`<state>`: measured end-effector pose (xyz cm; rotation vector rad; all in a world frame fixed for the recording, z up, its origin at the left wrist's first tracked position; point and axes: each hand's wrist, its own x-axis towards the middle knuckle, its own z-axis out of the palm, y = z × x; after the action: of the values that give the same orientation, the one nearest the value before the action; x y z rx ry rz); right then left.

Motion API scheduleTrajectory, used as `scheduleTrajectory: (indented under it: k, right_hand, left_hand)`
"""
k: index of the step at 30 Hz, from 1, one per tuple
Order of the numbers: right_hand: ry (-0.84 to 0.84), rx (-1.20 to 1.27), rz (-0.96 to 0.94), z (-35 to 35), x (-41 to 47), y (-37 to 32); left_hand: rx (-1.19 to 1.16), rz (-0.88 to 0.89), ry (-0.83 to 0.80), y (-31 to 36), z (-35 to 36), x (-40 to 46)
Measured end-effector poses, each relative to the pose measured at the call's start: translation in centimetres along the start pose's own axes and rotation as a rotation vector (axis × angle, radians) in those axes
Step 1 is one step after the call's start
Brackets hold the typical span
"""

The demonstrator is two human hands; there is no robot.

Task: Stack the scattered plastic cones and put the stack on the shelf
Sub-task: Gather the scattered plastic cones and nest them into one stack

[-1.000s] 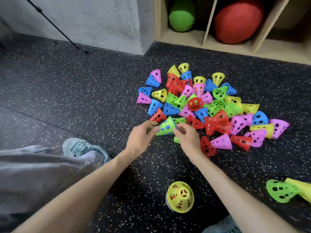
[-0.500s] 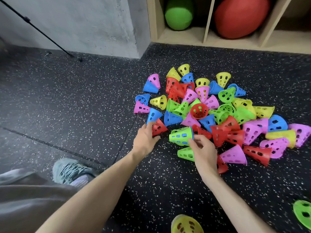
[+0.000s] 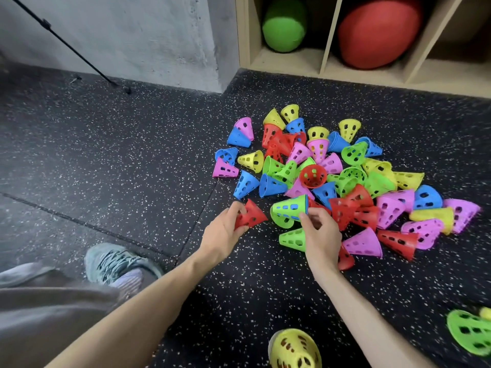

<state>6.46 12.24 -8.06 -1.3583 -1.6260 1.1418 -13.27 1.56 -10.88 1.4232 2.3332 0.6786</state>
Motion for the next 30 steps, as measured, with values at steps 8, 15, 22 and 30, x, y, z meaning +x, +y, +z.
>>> scheduleTrajectory:
  k: [8, 15, 22, 30]
  right_hand:
    - [-0.366, -0.084, -0.040, 0.3, -3.1, -1.8]
    - [-0.427, -0.137, -0.075, -0.5, -4.4, -2.5]
    - [-0.439, -0.208, -0.068, -0.8, -4.8, -2.7]
    - [-0.474, -0.330, -0.141, -0.7, -4.6, -3.0]
  left_hand:
    - [-0.220, 0.055, 0.099, 0.9, -0.5, -7.3]
    - [-0.431, -0.035, 0.136, 3.1, 0.2, -8.7]
    - [-0.421, -0.020, 0.101, 4.0, 1.3, -7.9]
    - [-0.467, -0.088, 0.104, 4.1, 3.1, -6.9]
